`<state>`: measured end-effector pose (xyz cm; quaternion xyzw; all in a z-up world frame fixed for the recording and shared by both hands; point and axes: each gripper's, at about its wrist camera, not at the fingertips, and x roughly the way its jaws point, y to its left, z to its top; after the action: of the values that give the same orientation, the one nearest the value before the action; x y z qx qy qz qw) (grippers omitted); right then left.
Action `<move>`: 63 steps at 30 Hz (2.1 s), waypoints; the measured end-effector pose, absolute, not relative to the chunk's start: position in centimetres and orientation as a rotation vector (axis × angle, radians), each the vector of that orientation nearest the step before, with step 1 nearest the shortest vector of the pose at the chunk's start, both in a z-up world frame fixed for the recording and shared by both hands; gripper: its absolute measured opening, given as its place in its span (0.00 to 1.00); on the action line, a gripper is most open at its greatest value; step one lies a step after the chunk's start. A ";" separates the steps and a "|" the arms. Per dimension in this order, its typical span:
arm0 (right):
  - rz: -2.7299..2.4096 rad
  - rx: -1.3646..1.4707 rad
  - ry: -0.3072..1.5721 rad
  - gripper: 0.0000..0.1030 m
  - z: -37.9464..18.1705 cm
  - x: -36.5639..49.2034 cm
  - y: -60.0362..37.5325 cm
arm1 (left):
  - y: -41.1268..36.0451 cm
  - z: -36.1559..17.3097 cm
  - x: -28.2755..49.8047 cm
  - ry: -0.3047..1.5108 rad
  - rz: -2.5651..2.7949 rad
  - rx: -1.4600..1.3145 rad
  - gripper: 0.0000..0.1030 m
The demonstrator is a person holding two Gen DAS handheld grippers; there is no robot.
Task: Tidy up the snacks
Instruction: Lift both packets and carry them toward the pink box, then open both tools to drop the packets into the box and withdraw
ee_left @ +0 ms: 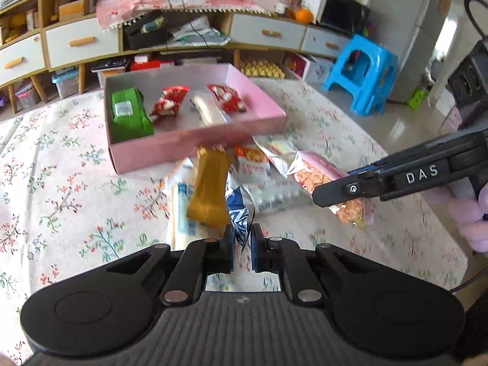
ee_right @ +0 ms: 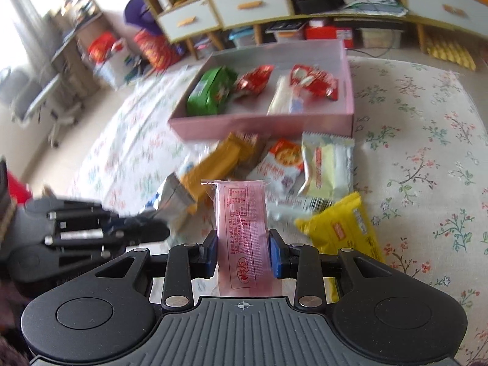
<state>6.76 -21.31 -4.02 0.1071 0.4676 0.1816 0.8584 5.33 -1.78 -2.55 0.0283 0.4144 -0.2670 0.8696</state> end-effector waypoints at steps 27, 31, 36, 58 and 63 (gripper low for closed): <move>0.076 0.620 0.810 0.31 -4.4 19.2 -23.6 | -2.3 -2.5 16.8 0.837 -0.433 -0.196 0.09; 0.073 0.605 0.827 0.31 -6.3 20.2 -23.4 | -2.6 -3.9 18.1 0.872 -0.412 -0.202 0.09; 0.062 0.644 0.828 0.31 -7.4 21.2 -24.1 | -2.6 -4.6 19.0 0.890 -0.402 -0.228 0.09; 0.105 0.651 0.776 0.60 -6.0 20.7 -24.7 | -3.3 -4.2 18.0 0.865 -0.371 -0.152 0.71; 0.109 0.638 0.781 0.69 -5.1 19.6 -24.9 | -3.4 -3.6 17.1 0.862 -0.378 -0.118 0.87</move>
<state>19.63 -24.88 -5.05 0.3056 0.3742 0.0520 0.8740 17.08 -3.41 -3.62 -0.0566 0.4152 -0.1820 0.8895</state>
